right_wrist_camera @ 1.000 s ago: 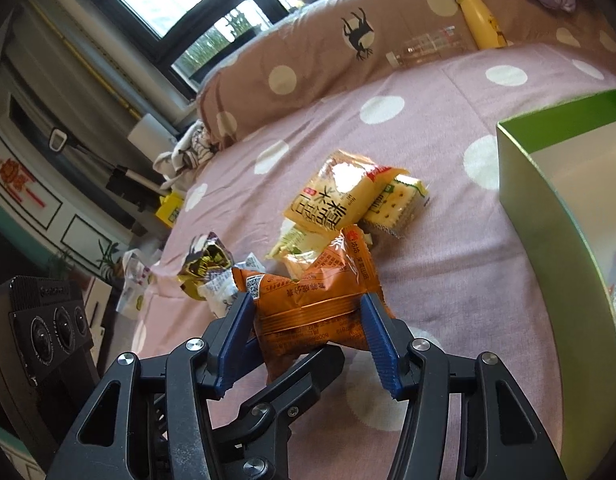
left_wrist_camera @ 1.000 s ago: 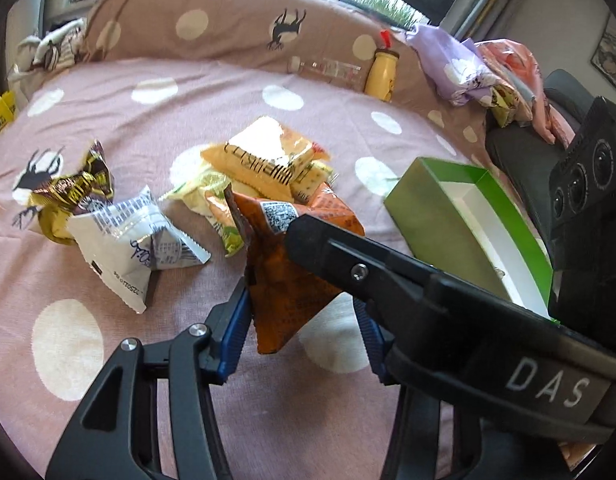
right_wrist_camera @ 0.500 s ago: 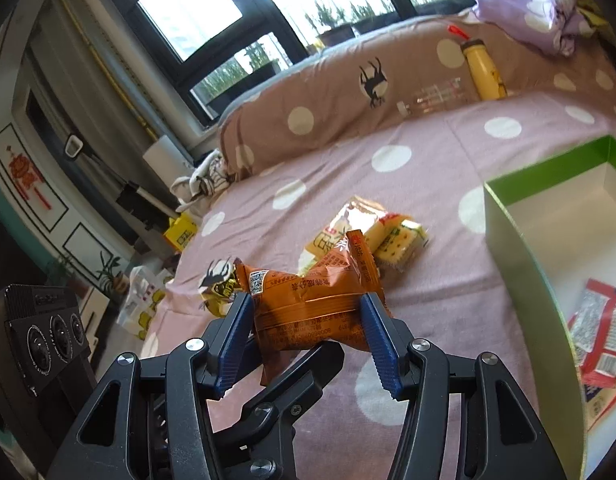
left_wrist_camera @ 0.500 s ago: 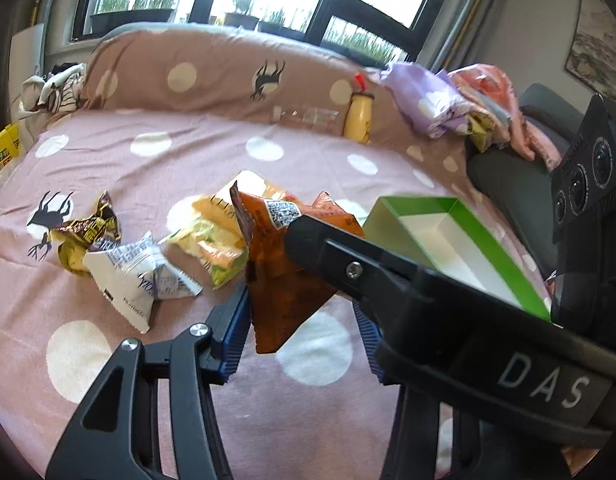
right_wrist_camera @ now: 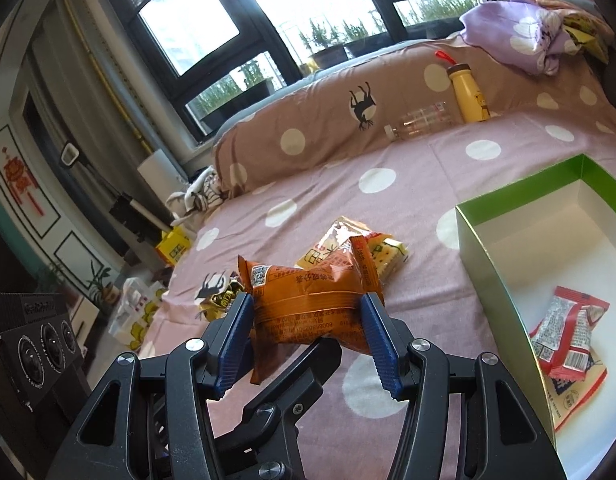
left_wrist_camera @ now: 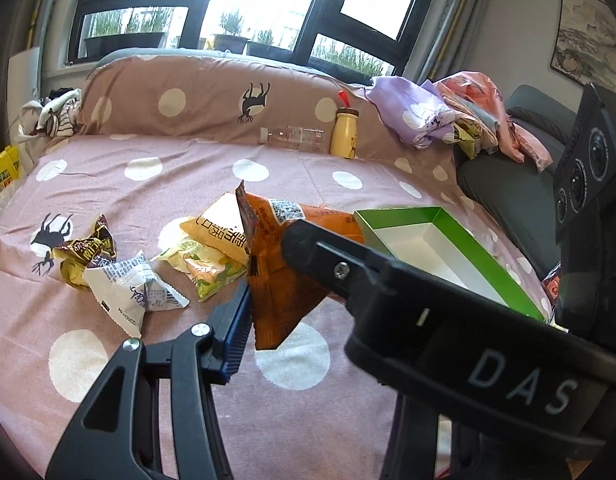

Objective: Organize snacks
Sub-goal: 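Close the right tool on the orange bag and lift it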

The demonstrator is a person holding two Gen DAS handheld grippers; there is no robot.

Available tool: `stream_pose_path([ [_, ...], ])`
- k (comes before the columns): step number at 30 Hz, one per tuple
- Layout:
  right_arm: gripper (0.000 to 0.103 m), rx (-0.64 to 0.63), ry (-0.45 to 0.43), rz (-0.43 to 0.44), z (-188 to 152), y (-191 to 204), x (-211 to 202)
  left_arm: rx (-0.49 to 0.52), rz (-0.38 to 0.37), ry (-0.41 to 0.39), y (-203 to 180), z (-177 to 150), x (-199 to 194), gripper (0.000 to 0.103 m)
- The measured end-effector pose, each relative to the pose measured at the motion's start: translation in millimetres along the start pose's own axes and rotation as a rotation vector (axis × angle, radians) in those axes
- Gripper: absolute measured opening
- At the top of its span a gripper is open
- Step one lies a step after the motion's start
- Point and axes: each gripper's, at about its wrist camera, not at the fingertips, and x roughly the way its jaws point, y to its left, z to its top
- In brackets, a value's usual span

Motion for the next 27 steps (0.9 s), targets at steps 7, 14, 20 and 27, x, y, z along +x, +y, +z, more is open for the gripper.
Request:
stream_pose_path([
  [7,0.059,0.022,-0.015,0.004,-1,-2,-2,0.004,0.000,-0.017,0,0,-5,0.047],
  [14,0.059,0.025,-0.026,-0.006,-2,4,-3,0.005,-0.003,-0.023,3,-1,-9,0.047],
  [20,0.059,0.002,-0.036,-0.025,-1,10,-8,-0.002,-0.026,-0.046,1,1,-16,0.047],
  [27,0.059,-0.004,-0.055,-0.026,-2,12,-15,0.011,-0.027,-0.056,-4,0,-18,0.047],
])
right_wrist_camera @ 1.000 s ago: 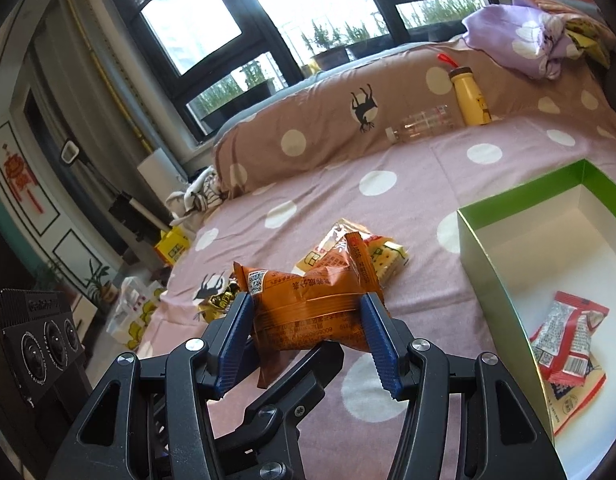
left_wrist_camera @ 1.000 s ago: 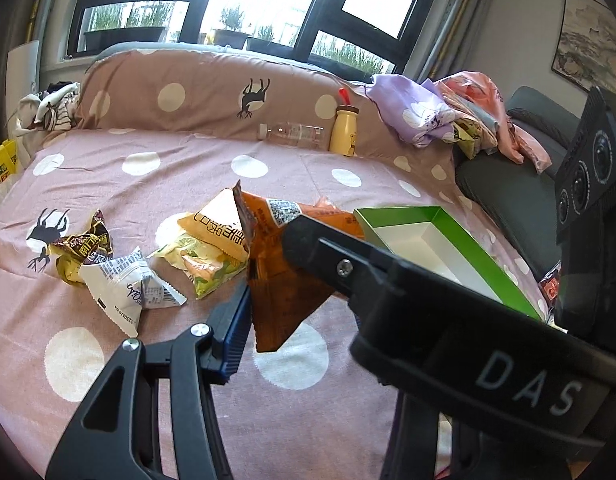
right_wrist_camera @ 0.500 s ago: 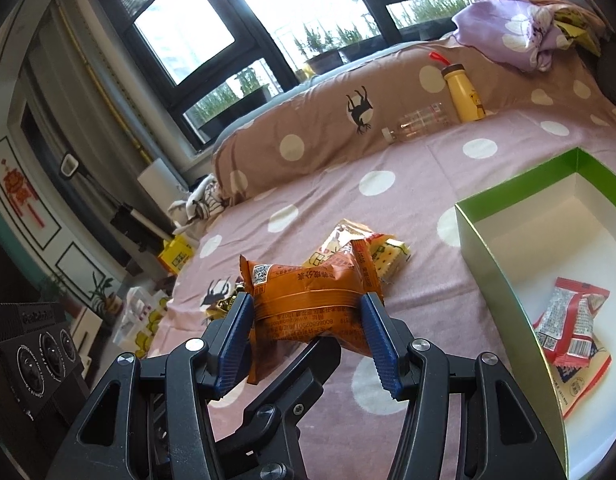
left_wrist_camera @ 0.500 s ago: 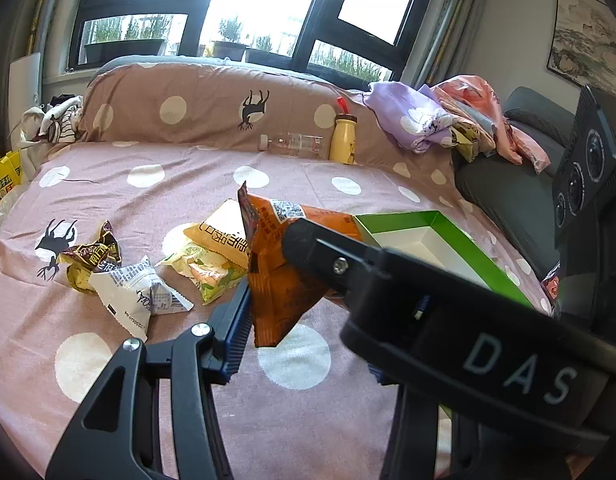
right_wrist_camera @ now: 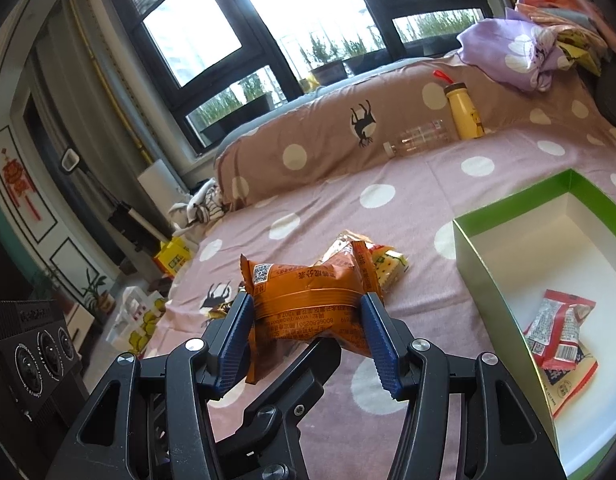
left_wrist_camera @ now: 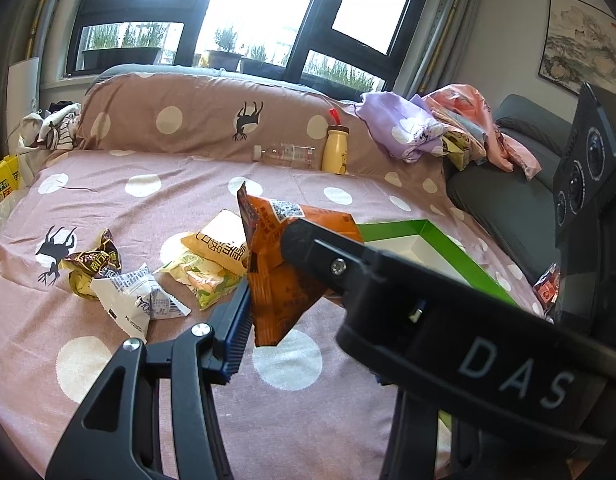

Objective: Organize snacks
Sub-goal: 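Close the right tool on the orange bag and lift it, then carry the orange bag into the green box and open the right tool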

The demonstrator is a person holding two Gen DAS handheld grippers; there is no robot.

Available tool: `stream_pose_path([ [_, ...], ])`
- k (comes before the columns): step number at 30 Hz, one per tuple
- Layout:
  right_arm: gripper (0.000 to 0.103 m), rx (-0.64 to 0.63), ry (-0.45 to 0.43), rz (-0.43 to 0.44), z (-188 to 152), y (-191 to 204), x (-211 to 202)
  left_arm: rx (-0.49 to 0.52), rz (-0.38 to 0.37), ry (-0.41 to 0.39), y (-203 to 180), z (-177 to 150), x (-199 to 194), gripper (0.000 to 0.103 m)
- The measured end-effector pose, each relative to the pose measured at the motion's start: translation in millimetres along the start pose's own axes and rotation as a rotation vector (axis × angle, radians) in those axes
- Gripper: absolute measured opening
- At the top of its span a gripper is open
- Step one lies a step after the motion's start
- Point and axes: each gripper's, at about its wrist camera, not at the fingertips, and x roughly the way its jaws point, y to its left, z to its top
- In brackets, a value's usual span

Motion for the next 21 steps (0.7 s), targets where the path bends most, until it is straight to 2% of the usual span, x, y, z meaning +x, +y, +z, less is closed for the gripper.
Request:
stream_pose_path([
  [10,0.059,0.029,-0.020,0.014,1,-5,-10,0.018,0.006,-0.018,-9,1,0,0.047],
  [21,0.059,0.080,-0.029,0.012,10,-22,-11,0.033,-0.014,0.000,-23,9,14,0.047],
])
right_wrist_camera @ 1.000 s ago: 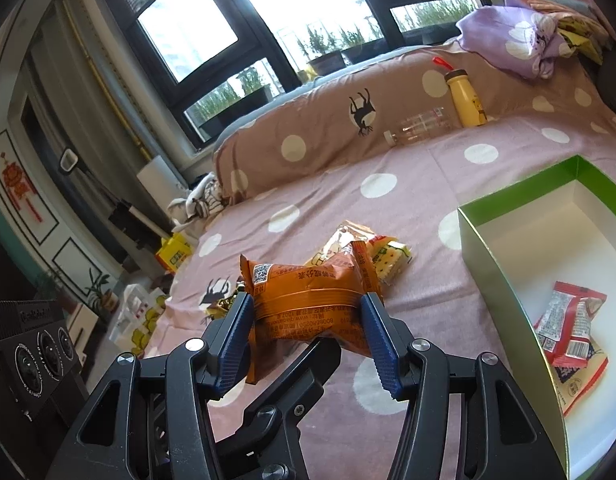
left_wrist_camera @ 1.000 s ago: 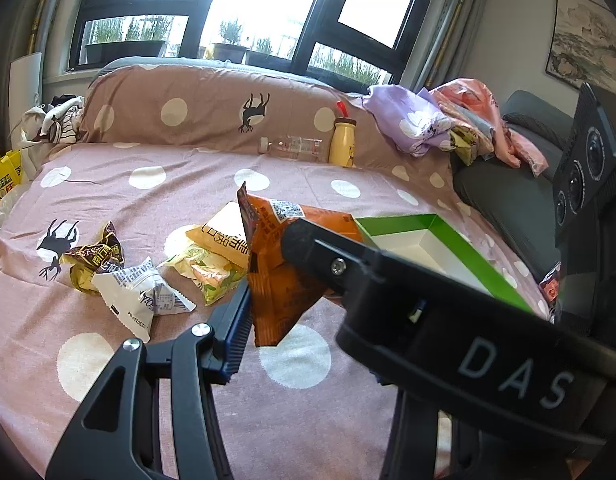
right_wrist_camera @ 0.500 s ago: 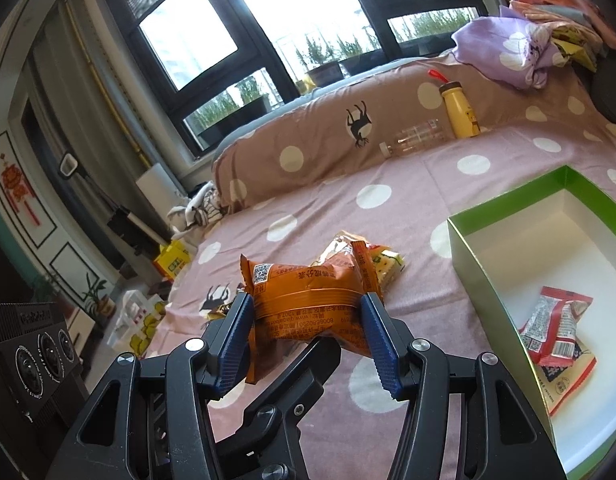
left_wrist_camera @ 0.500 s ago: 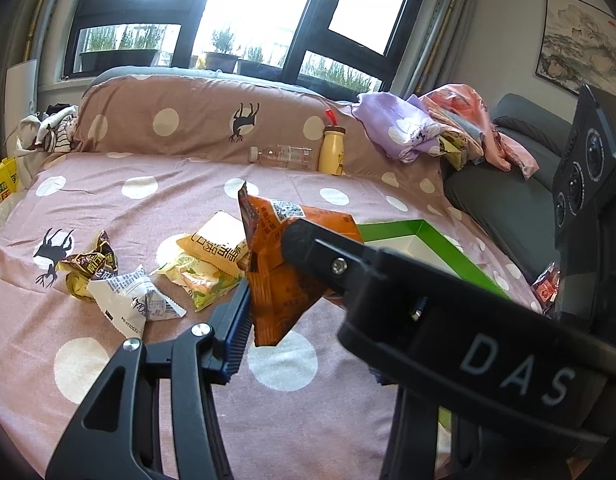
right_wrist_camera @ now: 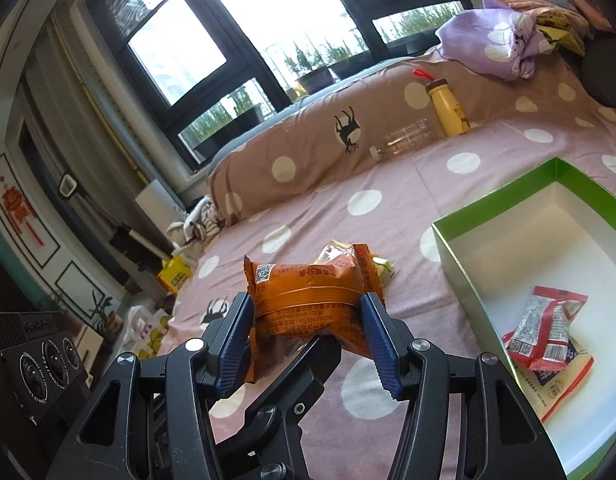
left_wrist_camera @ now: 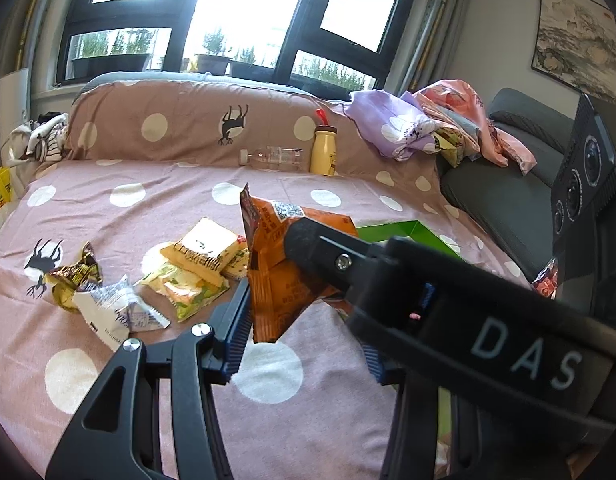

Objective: Organize snacks
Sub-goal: 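Carry the orange bag into the green box and open the right tool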

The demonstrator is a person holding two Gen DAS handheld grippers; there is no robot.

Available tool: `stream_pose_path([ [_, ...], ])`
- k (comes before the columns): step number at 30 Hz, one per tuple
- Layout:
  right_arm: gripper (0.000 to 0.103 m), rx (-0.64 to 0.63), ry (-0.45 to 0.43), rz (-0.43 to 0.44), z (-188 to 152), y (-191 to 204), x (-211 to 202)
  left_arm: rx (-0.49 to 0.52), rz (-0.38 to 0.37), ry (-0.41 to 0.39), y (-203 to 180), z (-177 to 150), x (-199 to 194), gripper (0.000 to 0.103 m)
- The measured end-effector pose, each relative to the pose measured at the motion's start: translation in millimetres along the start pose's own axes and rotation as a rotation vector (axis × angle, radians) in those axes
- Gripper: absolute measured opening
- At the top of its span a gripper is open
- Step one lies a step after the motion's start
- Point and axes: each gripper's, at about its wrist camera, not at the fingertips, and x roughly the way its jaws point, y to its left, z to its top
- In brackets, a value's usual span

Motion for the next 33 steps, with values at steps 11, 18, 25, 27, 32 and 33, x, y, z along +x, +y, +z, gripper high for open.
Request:
stream_pose_path([
  [11,0.059,0.095,-0.101,-0.033,18,-41,-33,0.110,-0.070,0.014,-52,13,19,0.047],
  [18,0.059,0.158,-0.121,-0.072,22,-64,-43,0.135,-0.112,0.049,-69,14,37,0.047],
  [25,0.059,0.206,-0.127,-0.105,24,-85,-49,0.177,-0.144,0.083,-87,15,53,0.047],
  [27,0.059,0.223,-0.132,-0.118,24,-91,-52,0.184,-0.161,0.094,-91,14,58,0.047],
  [32,0.059,0.270,-0.134,-0.154,24,-107,-56,0.199,-0.191,0.130,-102,13,70,0.047],
  [33,0.059,0.280,-0.134,-0.157,24,-110,-57,0.204,-0.195,0.138,-105,12,72,0.047],
])
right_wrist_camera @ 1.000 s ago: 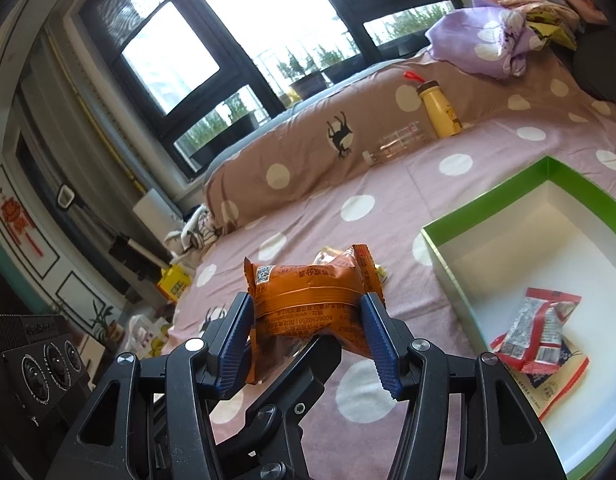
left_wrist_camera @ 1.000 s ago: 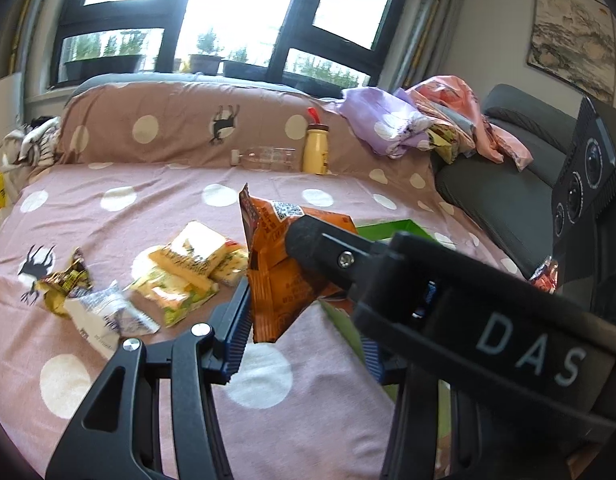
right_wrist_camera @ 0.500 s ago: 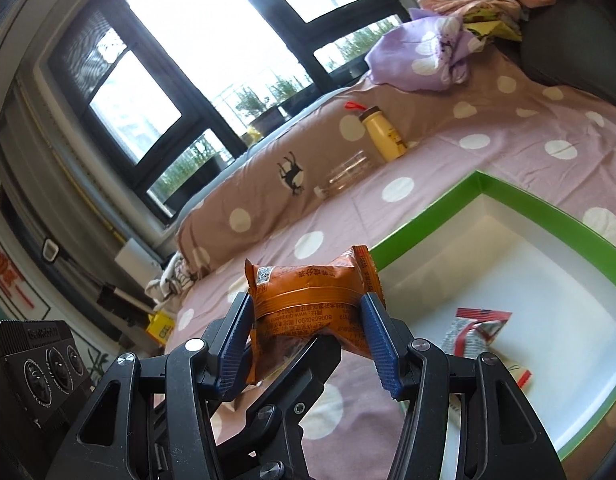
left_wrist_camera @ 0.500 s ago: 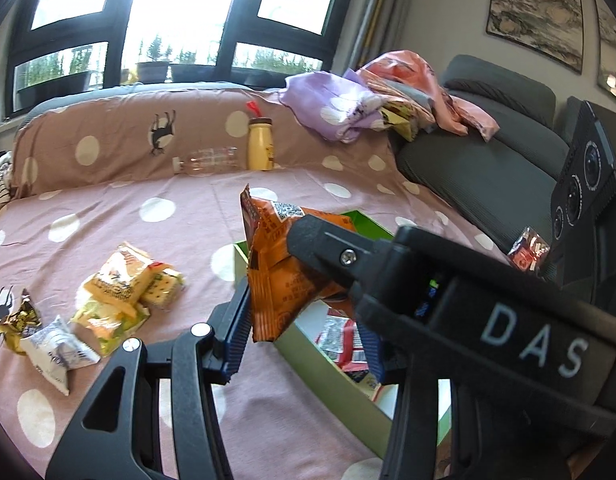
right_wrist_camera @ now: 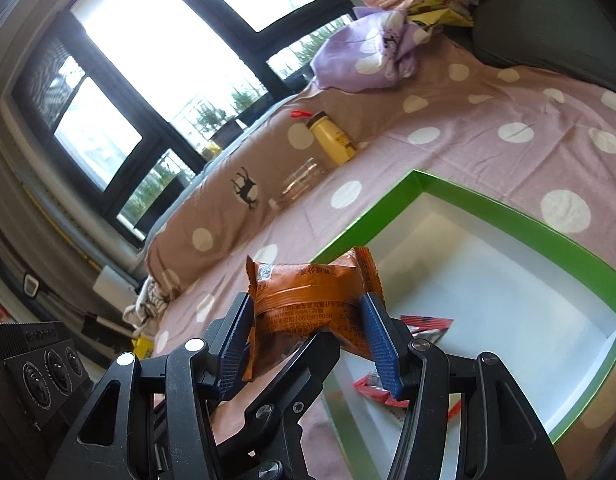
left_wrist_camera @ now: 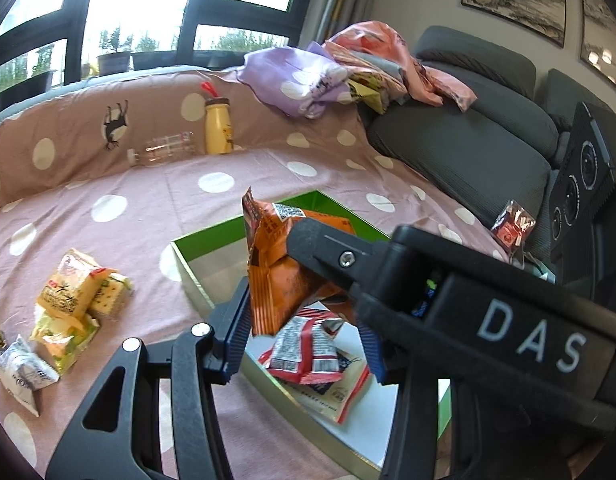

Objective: Organize snacks
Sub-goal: 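Carry the orange bag into the green box and open the right tool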

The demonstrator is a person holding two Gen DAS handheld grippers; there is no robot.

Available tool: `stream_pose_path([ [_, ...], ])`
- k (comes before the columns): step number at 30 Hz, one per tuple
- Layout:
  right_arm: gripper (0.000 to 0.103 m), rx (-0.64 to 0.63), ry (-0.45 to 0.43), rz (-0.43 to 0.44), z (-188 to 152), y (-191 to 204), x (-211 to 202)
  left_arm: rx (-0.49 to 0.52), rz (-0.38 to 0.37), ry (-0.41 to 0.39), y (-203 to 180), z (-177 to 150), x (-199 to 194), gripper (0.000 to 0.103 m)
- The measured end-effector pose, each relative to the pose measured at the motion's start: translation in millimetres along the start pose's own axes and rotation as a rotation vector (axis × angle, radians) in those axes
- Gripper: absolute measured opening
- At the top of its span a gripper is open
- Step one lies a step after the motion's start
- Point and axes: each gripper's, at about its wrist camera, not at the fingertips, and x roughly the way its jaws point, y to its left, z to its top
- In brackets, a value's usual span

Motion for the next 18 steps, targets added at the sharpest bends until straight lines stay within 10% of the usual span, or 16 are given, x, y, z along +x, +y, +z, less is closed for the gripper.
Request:
stream_pose_path([
  [18,0.059,0.120,0.018,-0.083,11,-41,2,0.028,-0.073,0.101,-18,3,35,0.047],
])
